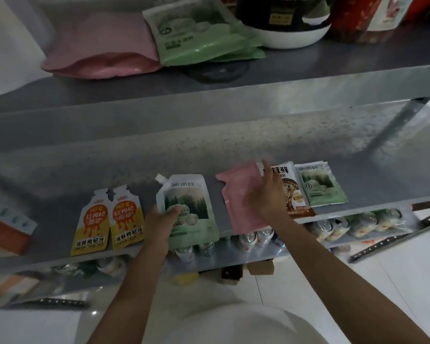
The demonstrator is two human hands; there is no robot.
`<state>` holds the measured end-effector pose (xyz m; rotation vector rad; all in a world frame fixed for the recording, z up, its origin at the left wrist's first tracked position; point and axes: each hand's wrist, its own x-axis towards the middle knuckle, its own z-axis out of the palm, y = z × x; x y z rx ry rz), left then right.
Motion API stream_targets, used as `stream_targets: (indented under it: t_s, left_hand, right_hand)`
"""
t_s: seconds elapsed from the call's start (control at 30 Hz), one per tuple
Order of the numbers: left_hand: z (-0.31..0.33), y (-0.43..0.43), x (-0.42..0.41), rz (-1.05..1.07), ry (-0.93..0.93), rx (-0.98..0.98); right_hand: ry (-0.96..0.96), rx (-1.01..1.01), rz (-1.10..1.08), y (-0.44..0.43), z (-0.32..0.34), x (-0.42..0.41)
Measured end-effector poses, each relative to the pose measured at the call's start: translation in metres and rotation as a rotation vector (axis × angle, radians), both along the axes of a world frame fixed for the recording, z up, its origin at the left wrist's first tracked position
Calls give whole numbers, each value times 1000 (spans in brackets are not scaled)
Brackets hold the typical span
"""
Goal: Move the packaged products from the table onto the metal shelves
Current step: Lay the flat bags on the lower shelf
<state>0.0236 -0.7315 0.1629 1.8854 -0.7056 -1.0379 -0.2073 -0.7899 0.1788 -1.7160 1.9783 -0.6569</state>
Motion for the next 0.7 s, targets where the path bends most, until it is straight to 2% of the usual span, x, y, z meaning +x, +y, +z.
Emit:
stream_targets:
  t_s: [0.07, 0.2, 0.27, 0.53, 0.7]
  left_hand:
    - [2, -1, -4, -14, -34, -6]
    - [2, -5, -10, -35, -39, -23]
    - [0, -8, -11, -46, -29, -35]
    - [-5, -33, -19, -93, -180, -27]
    - [-15, -41, -28, -190, -446, -100]
  right_hand:
    - [256, -102, 102, 0, -7, 2]
    - [452, -91, 453, -6, -32, 4]
    - [528, -73, 524, -8, -42, 3]
    - [525, -36, 475, -29, -44, 8]
    - [516, -42, 447, -36, -48, 10]
